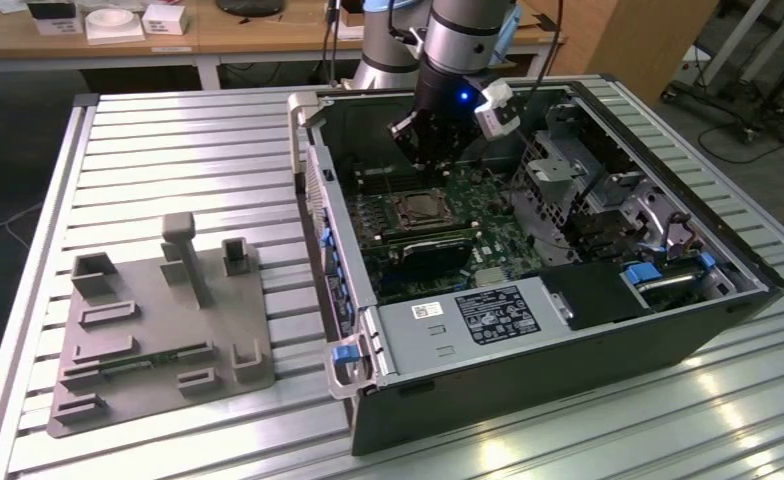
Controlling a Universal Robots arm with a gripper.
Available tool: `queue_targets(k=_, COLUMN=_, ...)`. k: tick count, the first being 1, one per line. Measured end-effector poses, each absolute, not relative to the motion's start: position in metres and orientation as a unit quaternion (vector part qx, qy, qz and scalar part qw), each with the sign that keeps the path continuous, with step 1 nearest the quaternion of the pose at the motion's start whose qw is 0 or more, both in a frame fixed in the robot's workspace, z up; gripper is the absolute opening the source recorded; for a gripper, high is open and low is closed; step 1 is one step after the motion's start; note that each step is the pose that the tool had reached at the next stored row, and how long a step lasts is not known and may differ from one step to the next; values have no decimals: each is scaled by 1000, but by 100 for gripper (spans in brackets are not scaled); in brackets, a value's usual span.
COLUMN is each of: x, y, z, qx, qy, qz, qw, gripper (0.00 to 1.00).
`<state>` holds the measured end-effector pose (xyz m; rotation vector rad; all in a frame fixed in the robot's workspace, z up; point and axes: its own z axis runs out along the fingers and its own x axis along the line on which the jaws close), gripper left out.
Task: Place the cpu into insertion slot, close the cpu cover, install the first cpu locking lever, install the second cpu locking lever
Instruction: 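Install the first cpu locking lever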
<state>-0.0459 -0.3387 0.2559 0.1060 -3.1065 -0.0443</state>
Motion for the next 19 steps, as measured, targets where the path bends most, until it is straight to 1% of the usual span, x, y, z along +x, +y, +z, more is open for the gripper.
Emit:
queue_targets(k=5, x=-46, y=-339, z=256, qx=34, qy=-999, qz=-15, qw=14, gripper=11)
queue_targets(k=11, x=-46, y=-339, z=255, qx=35, qy=-999, qz=-14, qw=-8, gripper=11)
queue_targets(k=19, x=-47, y=-339, z=255, qx=35, qy=-999, qz=-14, qw=-8, gripper=11)
